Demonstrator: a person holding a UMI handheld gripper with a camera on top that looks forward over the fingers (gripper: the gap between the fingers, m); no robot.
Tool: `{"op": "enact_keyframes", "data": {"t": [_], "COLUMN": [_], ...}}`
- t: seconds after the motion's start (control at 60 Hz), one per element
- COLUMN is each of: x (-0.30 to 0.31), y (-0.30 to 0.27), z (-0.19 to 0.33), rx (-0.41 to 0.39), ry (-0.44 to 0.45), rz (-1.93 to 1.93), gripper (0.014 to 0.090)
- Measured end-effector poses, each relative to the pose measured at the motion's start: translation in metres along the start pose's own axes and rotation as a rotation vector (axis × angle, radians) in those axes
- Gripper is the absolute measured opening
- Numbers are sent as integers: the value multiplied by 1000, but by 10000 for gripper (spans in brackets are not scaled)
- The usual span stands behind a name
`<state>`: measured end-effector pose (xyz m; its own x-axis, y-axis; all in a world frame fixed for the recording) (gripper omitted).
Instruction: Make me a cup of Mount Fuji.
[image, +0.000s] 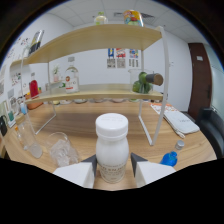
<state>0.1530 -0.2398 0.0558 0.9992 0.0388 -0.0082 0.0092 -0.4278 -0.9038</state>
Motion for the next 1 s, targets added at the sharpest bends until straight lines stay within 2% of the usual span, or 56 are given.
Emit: {"op": "enact_keyframes", "data": {"t": [0.083,0.25,0.383,0.517,0.7,1.0], "x": [-1,-10,-30,-66,-105,-139], "y": [-5,-33,-43,-38,-23,-23], "z": [-11,-51,-87,-116,-131,-135], "rx": [-7,-13,-61,-109,-169,-184], "ry": [18,65,100,90,81,72], "rz": [-3,-28,-23,3,25,35], "gripper": [861,854,852,857,862,861]}}
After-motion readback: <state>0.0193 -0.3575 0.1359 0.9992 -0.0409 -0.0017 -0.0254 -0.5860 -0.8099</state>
